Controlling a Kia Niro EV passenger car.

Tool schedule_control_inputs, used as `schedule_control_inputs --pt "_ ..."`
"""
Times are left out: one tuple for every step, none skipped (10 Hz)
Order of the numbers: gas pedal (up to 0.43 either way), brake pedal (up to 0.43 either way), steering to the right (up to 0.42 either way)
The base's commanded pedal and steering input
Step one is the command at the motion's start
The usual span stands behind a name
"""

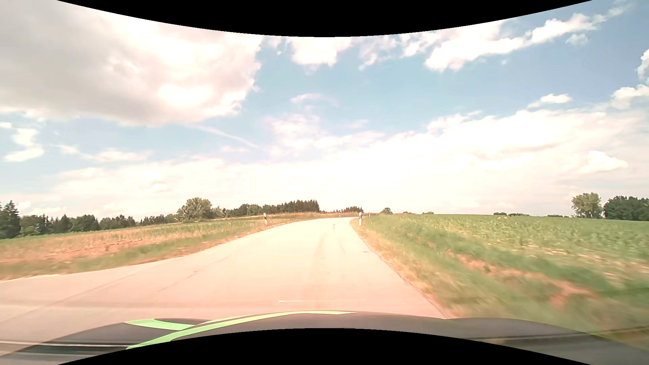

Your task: Follow the waypoints while adhering to traffic rules and regulations

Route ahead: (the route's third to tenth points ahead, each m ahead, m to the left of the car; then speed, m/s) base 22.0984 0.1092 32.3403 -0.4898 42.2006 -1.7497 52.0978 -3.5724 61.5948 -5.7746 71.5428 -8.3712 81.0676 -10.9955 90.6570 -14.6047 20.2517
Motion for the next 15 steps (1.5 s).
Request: schedule_control_inputs --pt "0.177 0.0 0.011" --pt "0.177 0.0 0.011" --pt "0.177 0.0 0.011" --pt "0.177 0.0 0.011" --pt "0.177 0.0 0.011" --pt "0.177 0.0 0.012" --pt "0.177 0.0 0.015" --pt "0.177 0.0 0.019" --pt "0.177 0.0 0.02" --pt "0.177 0.0 0.02" --pt "0.177 0.0 0.021" --pt "0.177 0.0 0.023" --pt "0.177 0.0 0.025" --pt "0.177 0.0 0.025" --pt "0.177 0.0 0.025"
